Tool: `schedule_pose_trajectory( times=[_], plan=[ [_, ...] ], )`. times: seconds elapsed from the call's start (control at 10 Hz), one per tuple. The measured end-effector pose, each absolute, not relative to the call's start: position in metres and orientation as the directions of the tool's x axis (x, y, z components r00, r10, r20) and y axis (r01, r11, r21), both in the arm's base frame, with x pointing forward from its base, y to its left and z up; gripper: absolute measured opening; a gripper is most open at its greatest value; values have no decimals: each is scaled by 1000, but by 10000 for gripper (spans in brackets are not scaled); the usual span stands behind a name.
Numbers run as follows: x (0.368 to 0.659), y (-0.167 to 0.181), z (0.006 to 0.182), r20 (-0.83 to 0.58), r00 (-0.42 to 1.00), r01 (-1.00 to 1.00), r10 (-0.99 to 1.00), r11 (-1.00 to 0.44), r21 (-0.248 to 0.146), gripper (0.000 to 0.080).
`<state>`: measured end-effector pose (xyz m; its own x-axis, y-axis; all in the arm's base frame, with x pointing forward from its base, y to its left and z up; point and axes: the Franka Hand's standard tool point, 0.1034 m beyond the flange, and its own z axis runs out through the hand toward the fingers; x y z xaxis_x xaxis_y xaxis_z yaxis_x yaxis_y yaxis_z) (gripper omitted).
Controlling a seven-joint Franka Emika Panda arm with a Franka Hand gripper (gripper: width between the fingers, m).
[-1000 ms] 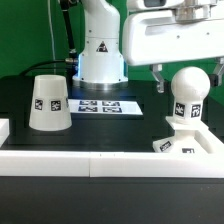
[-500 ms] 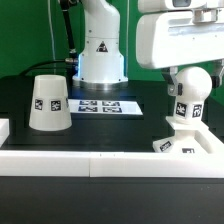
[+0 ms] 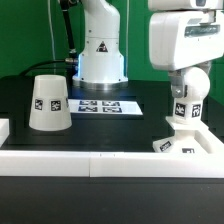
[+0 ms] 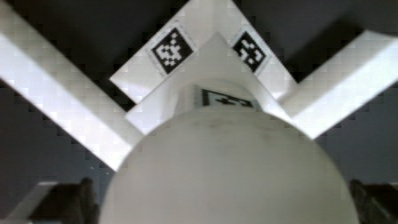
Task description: Assemble lamp
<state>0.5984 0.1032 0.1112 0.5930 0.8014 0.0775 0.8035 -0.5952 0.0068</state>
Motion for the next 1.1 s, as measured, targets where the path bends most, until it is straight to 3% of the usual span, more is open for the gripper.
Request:
schedule_pose_trajectory(
  times=[0.3,0.5,0.7,1.1],
  plan=[
    [599,98,111,63,500,864,864,-502,25,699],
    [599,98,111,63,505,862,861,-507,25,577],
    [599,98,111,64,507,860,859,-510,24,577],
    [600,92,111,89,719,690,689,-723,19,577]
  ],
)
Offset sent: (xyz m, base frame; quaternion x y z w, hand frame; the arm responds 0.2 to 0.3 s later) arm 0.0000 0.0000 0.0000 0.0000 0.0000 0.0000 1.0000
